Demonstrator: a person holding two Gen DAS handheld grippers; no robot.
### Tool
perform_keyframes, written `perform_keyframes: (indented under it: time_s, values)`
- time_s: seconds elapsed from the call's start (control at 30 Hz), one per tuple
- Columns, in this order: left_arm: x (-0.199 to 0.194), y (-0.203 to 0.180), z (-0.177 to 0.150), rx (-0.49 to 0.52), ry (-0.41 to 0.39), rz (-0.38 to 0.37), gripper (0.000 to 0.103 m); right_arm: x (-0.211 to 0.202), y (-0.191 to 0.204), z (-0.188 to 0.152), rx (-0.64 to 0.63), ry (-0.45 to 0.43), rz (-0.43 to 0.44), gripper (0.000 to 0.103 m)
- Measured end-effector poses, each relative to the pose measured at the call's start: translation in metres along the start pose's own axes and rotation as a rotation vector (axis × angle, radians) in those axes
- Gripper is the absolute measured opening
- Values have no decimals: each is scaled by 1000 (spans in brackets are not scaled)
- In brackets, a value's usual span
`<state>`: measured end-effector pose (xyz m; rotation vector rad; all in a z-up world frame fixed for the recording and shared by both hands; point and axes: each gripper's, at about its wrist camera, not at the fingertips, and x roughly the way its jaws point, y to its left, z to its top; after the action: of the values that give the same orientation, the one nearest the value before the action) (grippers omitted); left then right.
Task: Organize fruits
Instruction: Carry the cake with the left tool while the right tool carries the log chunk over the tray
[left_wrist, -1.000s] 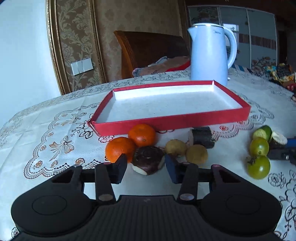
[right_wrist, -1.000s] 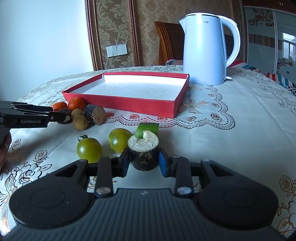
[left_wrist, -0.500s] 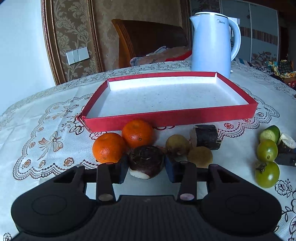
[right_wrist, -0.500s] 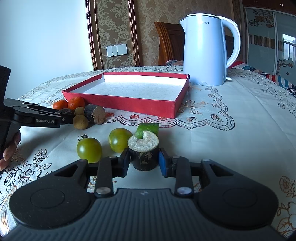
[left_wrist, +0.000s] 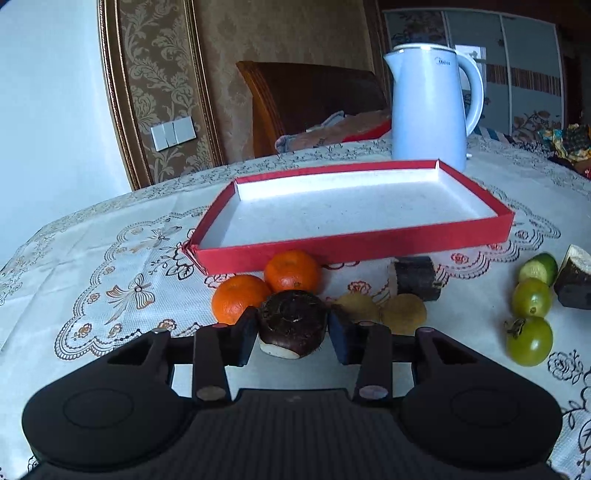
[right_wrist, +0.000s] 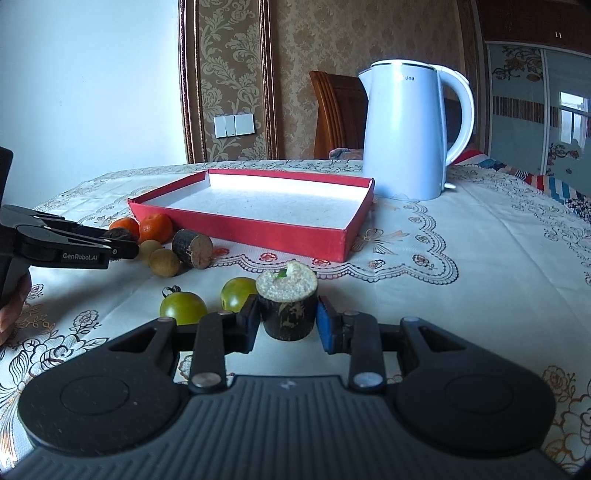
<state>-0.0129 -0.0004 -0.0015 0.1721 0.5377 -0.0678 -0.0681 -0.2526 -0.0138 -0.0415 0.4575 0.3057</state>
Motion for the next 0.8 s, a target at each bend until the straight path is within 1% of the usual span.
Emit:
perform_keyframes:
  time_s: [0.1, 0.23, 0.4, 0.5, 0.67, 0.8]
  values:
    - [-2, 3, 4, -28, -9, -18, 40, 2, 1, 6, -6, -12, -9, 31]
    - [-1, 6, 10, -49, -20, -13, 40, 8, 2, 20, -10, -33, -24, 31]
    - [9, 7, 28, -77, -12, -31, 40, 20, 9, 48, -54, -88, -66, 31]
    - [19, 4, 42, -73, -26, -10, 40, 34, 10, 64, -55, -106, -80, 31]
    - [39, 5, 65, -89, -44, 14, 40, 68, 7, 88, -54, -88, -102, 31]
    - [67, 10, 79, -113, -26, 59, 40, 104, 4, 100, -35, -43, -121, 31]
